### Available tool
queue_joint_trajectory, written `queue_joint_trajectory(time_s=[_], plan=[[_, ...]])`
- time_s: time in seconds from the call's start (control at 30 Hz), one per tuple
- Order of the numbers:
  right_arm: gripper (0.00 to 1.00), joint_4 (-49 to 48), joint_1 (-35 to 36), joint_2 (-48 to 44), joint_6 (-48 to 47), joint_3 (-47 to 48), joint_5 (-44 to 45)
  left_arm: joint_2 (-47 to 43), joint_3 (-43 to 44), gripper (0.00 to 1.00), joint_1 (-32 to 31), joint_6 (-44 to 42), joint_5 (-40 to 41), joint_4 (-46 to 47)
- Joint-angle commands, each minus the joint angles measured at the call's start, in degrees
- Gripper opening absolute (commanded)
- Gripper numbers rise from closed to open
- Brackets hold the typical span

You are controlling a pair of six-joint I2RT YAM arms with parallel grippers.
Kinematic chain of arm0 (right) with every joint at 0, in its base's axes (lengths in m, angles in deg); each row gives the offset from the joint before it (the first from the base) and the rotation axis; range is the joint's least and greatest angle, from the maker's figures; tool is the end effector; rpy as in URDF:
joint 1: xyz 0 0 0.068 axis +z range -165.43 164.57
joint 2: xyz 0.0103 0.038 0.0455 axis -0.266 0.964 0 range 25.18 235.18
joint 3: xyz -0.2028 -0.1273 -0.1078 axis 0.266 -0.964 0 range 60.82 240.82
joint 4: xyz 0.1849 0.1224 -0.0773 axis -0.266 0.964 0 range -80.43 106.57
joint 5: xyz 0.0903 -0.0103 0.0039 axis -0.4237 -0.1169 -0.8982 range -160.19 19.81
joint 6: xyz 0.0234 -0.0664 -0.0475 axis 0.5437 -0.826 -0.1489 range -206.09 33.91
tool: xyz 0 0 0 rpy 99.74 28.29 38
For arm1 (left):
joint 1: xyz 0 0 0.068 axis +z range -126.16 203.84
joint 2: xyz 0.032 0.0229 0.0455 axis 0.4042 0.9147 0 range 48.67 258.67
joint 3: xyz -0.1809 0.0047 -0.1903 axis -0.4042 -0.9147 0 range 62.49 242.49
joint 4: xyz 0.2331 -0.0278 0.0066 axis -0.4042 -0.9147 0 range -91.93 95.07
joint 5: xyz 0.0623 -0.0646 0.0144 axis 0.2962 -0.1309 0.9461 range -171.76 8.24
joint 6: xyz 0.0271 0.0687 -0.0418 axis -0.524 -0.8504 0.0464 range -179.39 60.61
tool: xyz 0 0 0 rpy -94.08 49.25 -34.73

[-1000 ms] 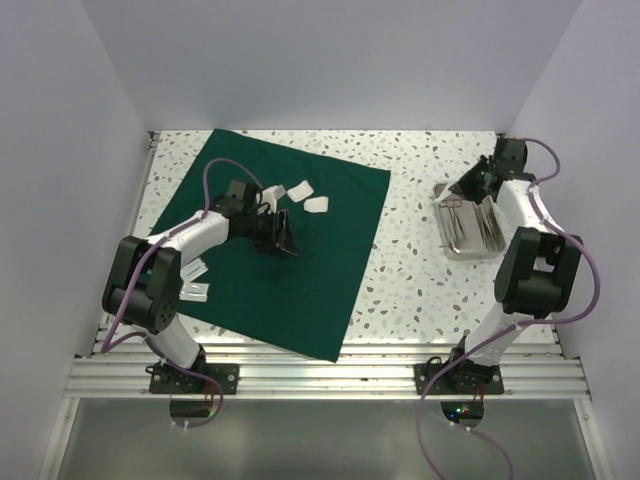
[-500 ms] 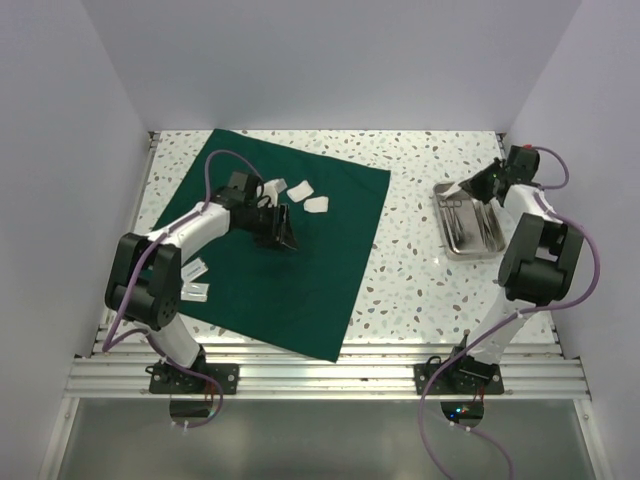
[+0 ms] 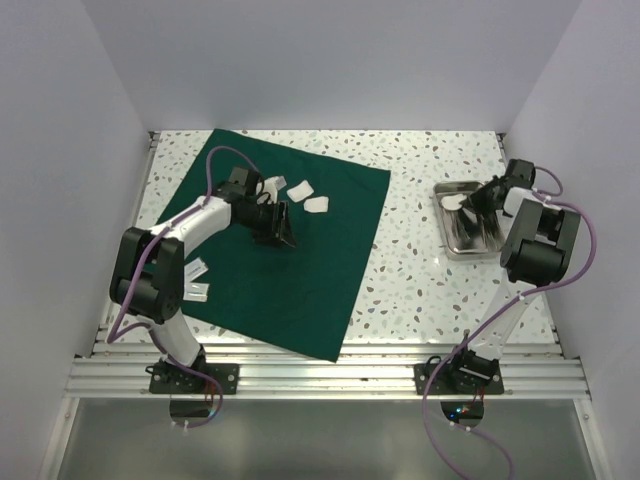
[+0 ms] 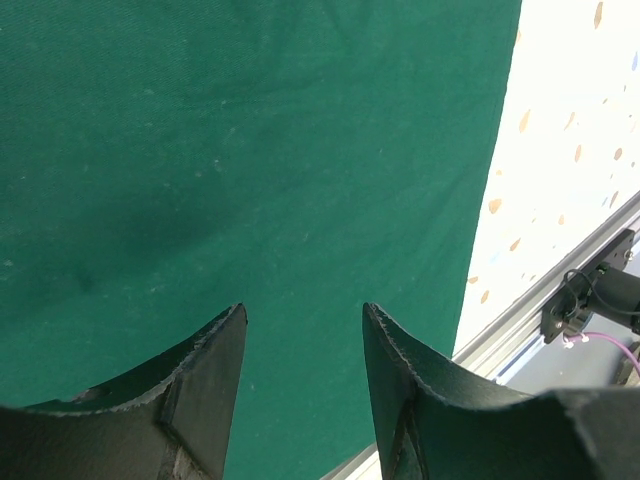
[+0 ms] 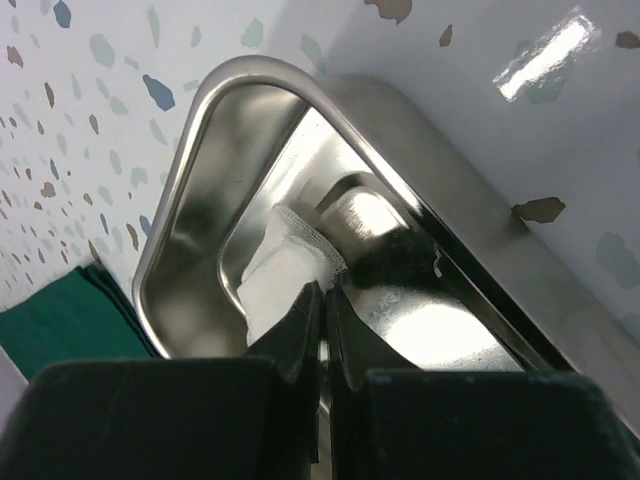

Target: Prepare the surgical pack

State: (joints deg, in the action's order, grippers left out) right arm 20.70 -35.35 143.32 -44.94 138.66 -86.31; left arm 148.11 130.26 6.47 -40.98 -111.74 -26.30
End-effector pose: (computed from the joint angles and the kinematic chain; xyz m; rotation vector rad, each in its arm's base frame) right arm 0.4153 -0.1285 0.1289 1.1563 2.2025 0.5057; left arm 0.3134 -0.1372 0.1775 0.1497 2.7201 -0.8928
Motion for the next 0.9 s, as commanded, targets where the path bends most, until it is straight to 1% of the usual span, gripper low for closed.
queue_joint_trajectory(time_s=[0.0, 0.03, 0.07, 0.1, 0.17, 0.2, 0.23, 0.27, 0.3, 0.33, 0.4, 0.47, 0.57, 0.67, 0.7, 0.77, 0.8, 0.87], plan=[[0.00, 4.41, -0.12, 0.15, -1.59, 4.15, 2.49, 0.32, 2.28, 0.54, 0.49, -1.10, -0.08, -0.70], [0.00, 5.81, -0.03, 0.07, -2.20, 4.68, 3.02, 0.49, 2.37, 0.54, 0.49, -1.19, 0.01, -0.79], [0.02, 6.52, -0.03, -0.46, -2.30, 4.69, 3.55, 0.49, 2.54, 0.54, 0.49, -1.36, -0.08, -0.88], [0.14, 7.23, -0.03, -0.64, -2.47, 4.86, 4.07, 0.41, 2.72, 0.55, 0.40, -1.45, -0.08, -0.88], [0.30, 9.16, -0.12, -1.25, -3.09, 5.39, 5.13, 0.58, 3.07, 0.56, 0.49, -1.71, 0.18, -1.06], [0.43, 9.86, -0.03, -1.95, -3.35, 5.65, 5.39, 0.58, 3.16, 0.57, 0.49, -1.72, 0.09, -1.14], [0.49, 11.17, -0.03, -2.39, -3.70, 5.91, 5.40, 0.58, 3.25, 0.57, 0.49, -1.80, 0.36, -1.14], [0.52, 11.88, 0.06, -2.83, -3.88, 5.92, 5.57, 0.67, 3.60, 0.57, 0.49, -1.80, 0.36, -1.06], [0.60, 12.67, 0.06, -4.14, -4.05, 5.74, 5.92, 0.67, 3.60, 0.58, 0.58, -1.80, 0.53, -1.06], [0.63, 13.99, 0.15, -4.76, -4.40, 5.48, 6.62, 0.58, 3.77, 0.59, 0.58, -1.80, 0.79, -1.06], [0.68, 15.75, 0.15, -6.60, -4.93, 5.39, 7.41, 0.41, 4.30, 0.60, 0.67, -1.36, 2.54, -1.06], [0.70, 18.91, 0.32, -9.94, -5.11, 5.39, 7.94, 0.32, 5.52, 0.60, 0.58, -0.84, 4.74, -1.06], [0.71, 22.95, 2.51, -14.95, -6.42, 6.44, 8.73, 0.84, 8.07, 0.61, 0.67, 0.56, 8.51, -1.23], [0.72, 26.82, 8.92, -18.21, -9.41, 8.90, 9.61, 2.51, 11.24, 0.61, 0.67, 1.36, 10.28, -0.71], [0.71, 28.22, 13.29, -18.83, -10.64, 9.69, 9.62, 3.82, 12.12, 0.61, 0.67, 1.36, 10.64, -0.44], [0.70, 28.77, 17.62, -20.15, -11.00, 9.78, 9.27, 5.58, 14.75, 0.62, 1.10, 1.53, 11.43, 0.26], [0.70, 27.72, 21.73, -20.50, -11.26, 9.17, 6.83, 7.59, 15.89, 0.62, 1.45, 1.54, 11.52, 0.52], [0.68, 27.27, 24.48, -20.33, -11.35, 8.73, 3.39, 11.54, 20.02, 0.61, 2.51, 1.62, 11.78, 0.88]])
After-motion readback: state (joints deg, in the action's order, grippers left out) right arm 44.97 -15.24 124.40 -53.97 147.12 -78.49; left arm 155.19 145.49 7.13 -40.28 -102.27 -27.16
